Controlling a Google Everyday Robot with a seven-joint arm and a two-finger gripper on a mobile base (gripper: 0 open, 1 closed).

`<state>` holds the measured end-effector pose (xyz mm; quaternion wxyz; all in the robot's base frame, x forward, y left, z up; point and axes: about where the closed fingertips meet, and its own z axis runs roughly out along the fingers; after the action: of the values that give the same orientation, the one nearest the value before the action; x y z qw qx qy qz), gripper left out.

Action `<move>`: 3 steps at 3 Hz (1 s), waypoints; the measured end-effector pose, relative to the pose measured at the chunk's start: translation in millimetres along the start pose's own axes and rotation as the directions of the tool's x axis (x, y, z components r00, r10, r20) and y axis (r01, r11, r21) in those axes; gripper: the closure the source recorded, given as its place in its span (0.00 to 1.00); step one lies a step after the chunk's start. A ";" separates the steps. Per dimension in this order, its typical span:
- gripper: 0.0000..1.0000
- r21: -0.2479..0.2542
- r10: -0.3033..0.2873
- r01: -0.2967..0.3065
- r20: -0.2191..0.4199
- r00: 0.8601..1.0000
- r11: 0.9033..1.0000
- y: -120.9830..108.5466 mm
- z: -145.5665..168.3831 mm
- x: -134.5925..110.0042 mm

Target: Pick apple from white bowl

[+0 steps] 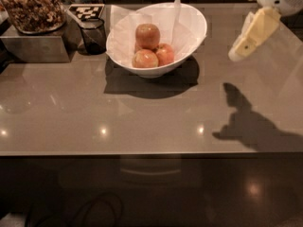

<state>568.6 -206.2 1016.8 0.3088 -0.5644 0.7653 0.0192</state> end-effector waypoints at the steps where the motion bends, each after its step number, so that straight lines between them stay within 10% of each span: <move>1: 0.00 0.050 -0.008 0.006 0.038 0.999 0.999 -17.9 -17.2 -11.9; 3: 0.00 0.006 -0.014 0.013 0.221 0.975 1.000 -14.3 19.7 -57.3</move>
Offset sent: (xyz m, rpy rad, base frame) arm 0.0045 0.0109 0.0123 0.1252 -0.0815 -0.0267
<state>599.9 -155.1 1033.8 0.3933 -0.5631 0.7226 0.0778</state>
